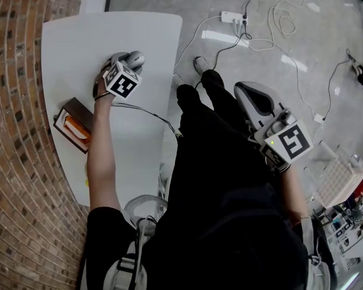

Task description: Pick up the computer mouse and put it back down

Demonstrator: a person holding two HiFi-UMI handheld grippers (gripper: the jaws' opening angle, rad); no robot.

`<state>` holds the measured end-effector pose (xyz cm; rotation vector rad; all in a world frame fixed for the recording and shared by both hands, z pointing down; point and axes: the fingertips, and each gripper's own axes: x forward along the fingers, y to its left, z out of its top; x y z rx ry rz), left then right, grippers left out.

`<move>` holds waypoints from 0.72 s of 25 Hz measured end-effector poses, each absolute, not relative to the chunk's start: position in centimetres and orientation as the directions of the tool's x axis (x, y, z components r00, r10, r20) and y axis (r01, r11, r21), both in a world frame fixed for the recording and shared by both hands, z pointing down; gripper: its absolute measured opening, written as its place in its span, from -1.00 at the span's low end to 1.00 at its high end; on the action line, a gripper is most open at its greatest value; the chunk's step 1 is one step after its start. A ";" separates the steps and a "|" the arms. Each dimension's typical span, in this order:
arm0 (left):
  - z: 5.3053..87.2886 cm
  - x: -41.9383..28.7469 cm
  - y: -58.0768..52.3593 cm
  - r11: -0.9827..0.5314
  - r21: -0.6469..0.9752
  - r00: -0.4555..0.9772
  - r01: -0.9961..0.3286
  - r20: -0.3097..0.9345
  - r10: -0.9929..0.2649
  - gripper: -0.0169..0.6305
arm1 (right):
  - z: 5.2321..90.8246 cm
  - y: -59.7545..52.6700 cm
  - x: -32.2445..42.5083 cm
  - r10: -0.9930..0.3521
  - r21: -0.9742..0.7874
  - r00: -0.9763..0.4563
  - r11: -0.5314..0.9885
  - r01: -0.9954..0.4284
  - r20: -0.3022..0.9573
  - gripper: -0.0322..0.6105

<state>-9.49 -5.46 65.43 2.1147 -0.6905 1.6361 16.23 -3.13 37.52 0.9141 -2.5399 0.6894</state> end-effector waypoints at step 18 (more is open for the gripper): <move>63.1 -10.4 -5.0 -0.600 0.007 0.193 -0.800 0.949 -0.248 -0.07 | 36.9 -5.1 18.0 -0.446 -0.337 -0.778 0.721 -0.606 0.443 -0.85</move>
